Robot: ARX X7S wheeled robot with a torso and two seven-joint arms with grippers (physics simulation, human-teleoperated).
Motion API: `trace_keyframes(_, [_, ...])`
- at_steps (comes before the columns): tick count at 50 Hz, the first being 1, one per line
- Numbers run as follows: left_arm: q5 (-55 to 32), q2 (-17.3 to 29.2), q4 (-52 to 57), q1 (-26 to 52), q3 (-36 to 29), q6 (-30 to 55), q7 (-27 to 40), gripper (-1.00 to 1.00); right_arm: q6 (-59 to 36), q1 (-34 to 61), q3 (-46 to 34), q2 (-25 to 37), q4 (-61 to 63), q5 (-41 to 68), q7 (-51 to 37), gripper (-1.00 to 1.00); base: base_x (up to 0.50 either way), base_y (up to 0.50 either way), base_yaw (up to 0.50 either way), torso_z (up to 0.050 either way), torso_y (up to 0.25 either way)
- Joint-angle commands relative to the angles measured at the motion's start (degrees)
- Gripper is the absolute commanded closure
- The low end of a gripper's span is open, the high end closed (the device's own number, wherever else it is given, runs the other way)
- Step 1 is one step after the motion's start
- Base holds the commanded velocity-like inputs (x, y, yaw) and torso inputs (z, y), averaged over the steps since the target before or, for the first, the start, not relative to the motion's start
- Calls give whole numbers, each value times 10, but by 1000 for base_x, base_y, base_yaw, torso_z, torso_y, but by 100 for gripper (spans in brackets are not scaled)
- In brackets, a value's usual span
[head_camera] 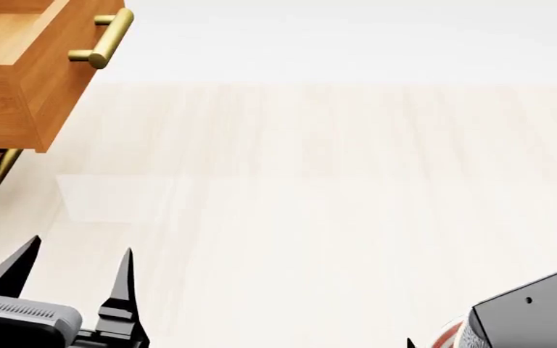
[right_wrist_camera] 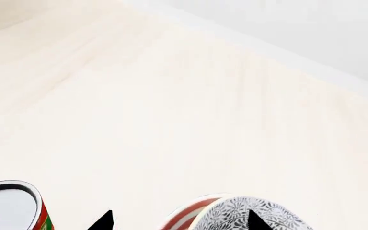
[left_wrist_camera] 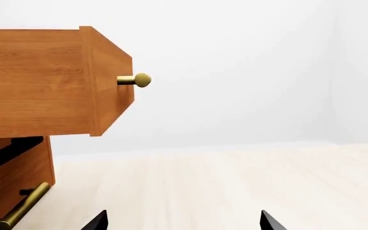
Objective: Put the bowl on the plate.
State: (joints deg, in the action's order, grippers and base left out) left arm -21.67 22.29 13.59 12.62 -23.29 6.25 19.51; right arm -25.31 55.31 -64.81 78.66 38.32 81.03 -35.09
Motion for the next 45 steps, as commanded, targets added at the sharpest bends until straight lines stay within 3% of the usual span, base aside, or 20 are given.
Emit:
trace_keyframes(1, [-1,1,2,2,-1,1,1,-100,-3,17,15,2,27,4,-9,-100,0,0,0,0,0])
trace_keyframes(45, [1,3,-3,3,-8,-5,3,-100,-17,66,60,-3,106,-45,-87,-100,0,0,0,0,0])
